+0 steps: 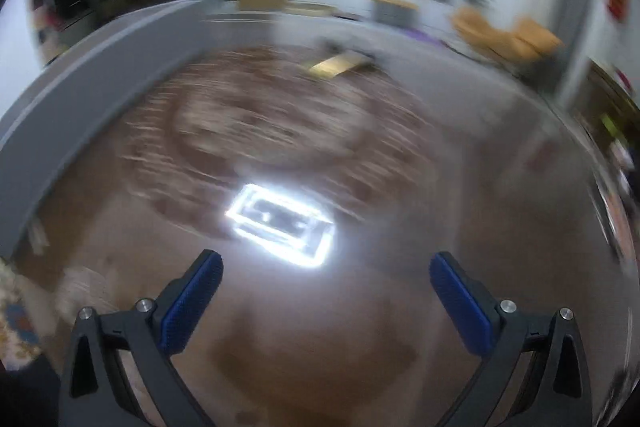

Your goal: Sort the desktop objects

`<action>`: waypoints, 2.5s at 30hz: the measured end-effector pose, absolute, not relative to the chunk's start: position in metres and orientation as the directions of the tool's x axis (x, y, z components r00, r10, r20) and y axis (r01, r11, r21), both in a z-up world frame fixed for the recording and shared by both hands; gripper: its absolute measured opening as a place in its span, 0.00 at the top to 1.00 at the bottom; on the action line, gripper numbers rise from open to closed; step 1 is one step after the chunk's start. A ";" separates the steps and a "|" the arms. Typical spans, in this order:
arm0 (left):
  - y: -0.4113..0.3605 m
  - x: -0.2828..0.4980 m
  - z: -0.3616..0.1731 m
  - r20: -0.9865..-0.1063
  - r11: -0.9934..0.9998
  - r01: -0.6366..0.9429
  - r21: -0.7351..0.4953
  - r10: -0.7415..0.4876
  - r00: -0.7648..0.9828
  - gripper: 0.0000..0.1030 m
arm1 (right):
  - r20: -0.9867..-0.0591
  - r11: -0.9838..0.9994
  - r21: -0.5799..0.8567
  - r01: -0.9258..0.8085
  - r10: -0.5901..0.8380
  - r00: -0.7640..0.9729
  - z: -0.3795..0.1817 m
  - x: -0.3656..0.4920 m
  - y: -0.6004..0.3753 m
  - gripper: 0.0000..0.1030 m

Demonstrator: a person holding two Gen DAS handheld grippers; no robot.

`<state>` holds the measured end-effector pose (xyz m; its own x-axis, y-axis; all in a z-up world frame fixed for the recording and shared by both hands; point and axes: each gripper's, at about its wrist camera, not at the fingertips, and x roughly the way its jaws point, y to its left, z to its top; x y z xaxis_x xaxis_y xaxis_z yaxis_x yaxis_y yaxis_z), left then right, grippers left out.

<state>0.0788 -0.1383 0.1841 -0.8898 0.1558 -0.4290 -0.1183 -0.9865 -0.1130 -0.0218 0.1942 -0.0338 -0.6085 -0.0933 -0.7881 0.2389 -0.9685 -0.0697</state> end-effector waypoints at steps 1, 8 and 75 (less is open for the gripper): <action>-0.122 0.078 0.187 -0.430 -0.981 -0.160 -0.106 0.190 -0.883 0.00 | -0.788 -0.979 -0.068 0.194 -0.067 -0.612 -0.037 -0.021 0.213 0.00; -0.002 -0.014 0.073 -0.695 -0.945 -0.306 -0.112 0.295 -0.656 0.00 | -0.800 -1.000 0.007 0.002 -0.007 -0.600 -0.048 -0.031 0.288 0.00; 0.058 -0.105 -0.030 -0.813 -0.950 -0.311 0.004 0.178 -0.555 0.00 | -0.812 -1.000 -0.012 -0.026 0.025 -0.583 -0.052 -0.036 0.285 0.00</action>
